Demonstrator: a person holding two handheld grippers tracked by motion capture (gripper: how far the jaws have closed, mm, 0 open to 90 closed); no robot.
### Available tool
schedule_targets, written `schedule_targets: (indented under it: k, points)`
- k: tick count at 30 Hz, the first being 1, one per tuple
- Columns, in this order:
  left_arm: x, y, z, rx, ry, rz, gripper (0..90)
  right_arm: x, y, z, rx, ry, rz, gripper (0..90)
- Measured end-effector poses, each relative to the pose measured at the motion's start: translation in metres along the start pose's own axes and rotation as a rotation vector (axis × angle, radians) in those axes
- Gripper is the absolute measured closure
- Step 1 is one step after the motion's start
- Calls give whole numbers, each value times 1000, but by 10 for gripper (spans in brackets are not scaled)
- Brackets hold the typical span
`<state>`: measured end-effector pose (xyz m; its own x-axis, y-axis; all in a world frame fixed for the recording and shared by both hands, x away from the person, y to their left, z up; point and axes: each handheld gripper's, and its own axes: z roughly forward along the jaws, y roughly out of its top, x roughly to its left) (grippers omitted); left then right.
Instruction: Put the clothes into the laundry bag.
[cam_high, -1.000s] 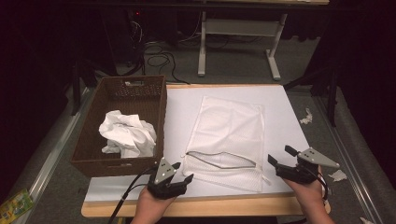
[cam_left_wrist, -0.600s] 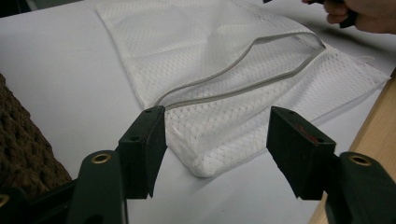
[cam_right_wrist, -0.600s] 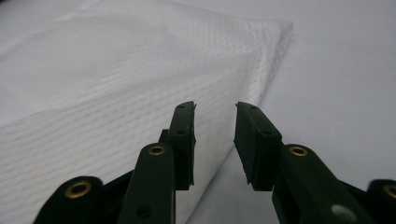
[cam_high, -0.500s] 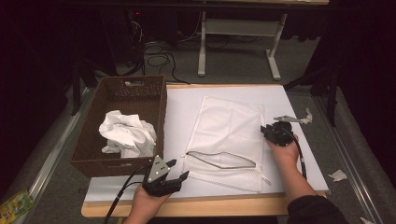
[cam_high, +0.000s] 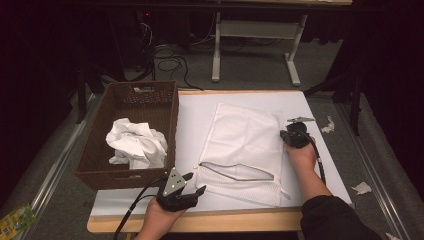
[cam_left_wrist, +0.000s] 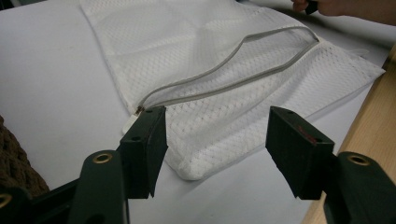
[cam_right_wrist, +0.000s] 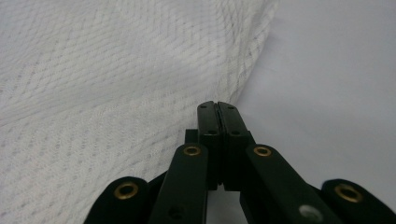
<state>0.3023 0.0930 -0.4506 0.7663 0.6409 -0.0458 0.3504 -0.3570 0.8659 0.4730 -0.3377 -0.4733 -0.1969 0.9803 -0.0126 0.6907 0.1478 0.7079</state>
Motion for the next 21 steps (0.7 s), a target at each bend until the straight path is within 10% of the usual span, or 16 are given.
schedule_targets:
  k: [21]
  points:
    - [-7,-1,30,89,25,28,460,-35,-88,-101,-78,-6,72,888]
